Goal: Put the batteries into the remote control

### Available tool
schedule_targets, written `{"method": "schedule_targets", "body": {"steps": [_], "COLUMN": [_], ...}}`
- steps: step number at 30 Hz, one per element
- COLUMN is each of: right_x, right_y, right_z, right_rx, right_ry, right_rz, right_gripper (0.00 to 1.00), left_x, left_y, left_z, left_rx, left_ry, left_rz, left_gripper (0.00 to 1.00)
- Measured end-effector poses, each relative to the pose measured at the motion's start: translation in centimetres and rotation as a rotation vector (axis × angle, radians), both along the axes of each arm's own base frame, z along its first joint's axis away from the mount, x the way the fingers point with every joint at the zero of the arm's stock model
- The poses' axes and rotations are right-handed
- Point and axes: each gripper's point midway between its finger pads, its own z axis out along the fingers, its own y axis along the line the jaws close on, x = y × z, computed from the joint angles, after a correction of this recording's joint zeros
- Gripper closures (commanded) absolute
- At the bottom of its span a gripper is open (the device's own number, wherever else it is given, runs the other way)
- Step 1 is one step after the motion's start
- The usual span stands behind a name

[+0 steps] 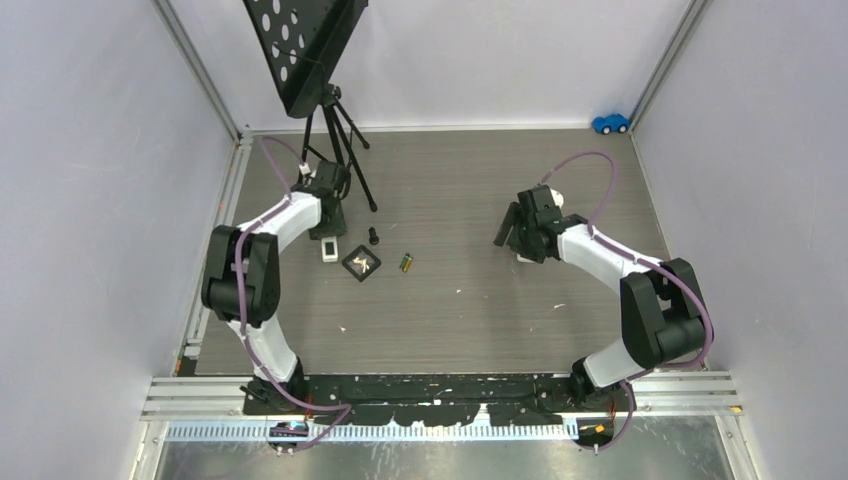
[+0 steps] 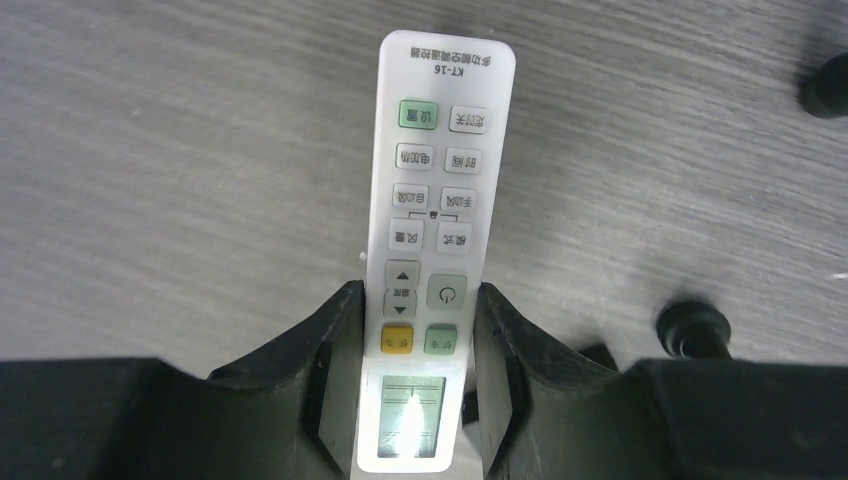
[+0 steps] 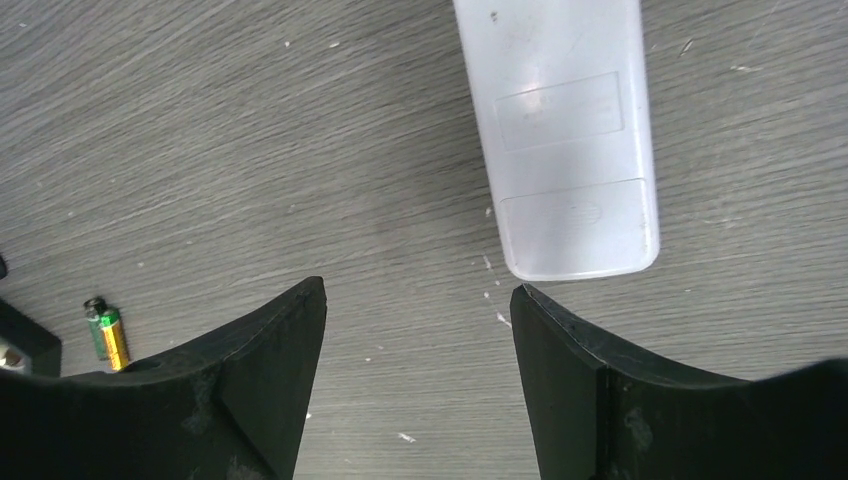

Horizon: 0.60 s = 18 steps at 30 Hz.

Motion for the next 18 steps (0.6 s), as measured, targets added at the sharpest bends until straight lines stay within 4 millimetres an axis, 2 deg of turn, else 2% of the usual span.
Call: {"method": "schedule_targets", "body": {"steps": [4,9,13,18], "right_x": [-0.4,-1.6,-2.3,-4.9], "right_y": [0.8,2.8,5.8,12.4], "right_z": [0.5,3.1,6.0,10.1], "right_rx": [0.055,0.200,0.346,0.551], "right_ry": [-0.009,-0.077,-0.153,-0.212], "right_rz": [0.011,0.061,0.137,0.279], "right_gripper": [0.21,0.17,0.14,0.10], "left_x": [-1.2,-3.9,-7.3,-12.0], "left_y": [0.2,-1.9,-5.4,-11.6], "left_z": [2.3,4.9,7.0,9.8], "left_rx": [-0.027,-0.207,-0.449,-0.821], "left_ry": [-0.033,-0.089,-0.094,0.000], "left_rz": [0.049,0.075,0.020,-0.152], "left_gripper": [0.92,0.93,0.95,0.95]}}
